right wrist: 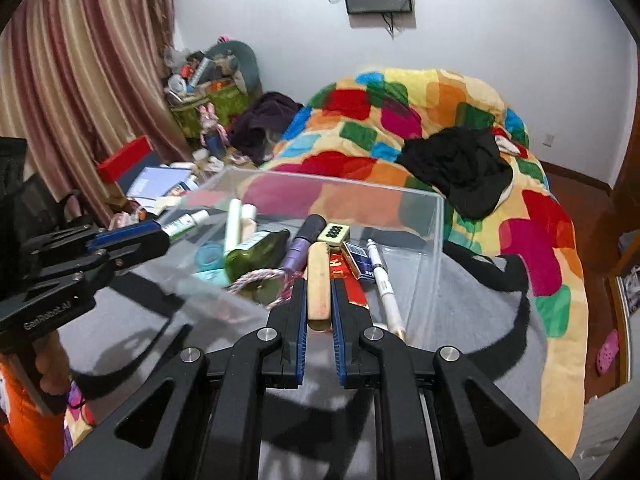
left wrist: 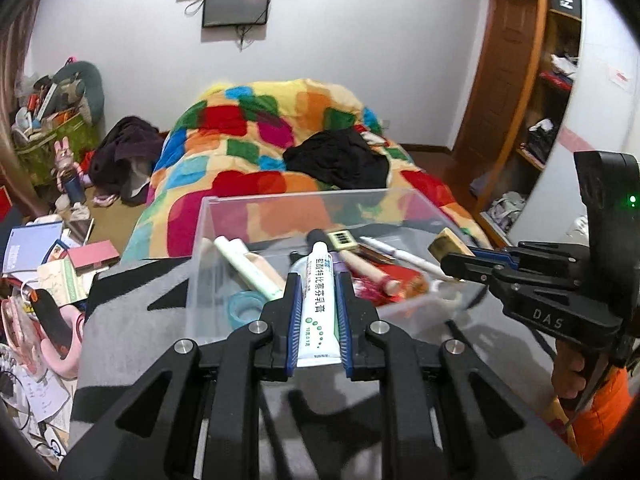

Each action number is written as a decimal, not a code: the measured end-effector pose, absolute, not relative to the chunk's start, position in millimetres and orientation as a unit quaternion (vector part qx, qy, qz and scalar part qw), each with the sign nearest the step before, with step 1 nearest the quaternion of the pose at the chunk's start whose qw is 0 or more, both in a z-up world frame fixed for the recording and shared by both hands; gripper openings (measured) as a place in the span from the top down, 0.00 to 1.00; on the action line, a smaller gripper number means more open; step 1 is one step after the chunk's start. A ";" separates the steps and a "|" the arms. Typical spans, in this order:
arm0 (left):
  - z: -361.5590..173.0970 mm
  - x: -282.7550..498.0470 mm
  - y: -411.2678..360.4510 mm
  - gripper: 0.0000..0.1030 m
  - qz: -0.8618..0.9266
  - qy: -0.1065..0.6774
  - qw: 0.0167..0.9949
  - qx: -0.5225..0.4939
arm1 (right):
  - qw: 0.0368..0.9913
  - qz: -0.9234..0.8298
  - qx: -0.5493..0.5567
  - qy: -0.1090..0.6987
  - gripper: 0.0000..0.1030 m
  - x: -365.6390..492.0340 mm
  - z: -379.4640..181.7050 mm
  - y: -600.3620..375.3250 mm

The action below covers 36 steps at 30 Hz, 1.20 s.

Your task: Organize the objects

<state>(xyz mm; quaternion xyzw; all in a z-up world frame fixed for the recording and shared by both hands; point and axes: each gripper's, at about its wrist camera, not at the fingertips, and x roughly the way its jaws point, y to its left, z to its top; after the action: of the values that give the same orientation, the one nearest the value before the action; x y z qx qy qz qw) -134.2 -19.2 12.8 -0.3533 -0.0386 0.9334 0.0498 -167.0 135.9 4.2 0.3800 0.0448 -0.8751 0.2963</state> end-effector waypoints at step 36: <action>17.4 -74.6 -17.3 0.19 0.960 -0.026 -0.007 -0.279 | 0.307 -0.897 0.314 0.038 0.29 -113.3 28.9 145.6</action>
<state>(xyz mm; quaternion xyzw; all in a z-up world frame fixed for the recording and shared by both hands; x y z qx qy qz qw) -74.6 -17.3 17.4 -0.2790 -0.0260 0.9599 -0.0070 -113.3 145.6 28.9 0.3145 0.0381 -0.8973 0.3073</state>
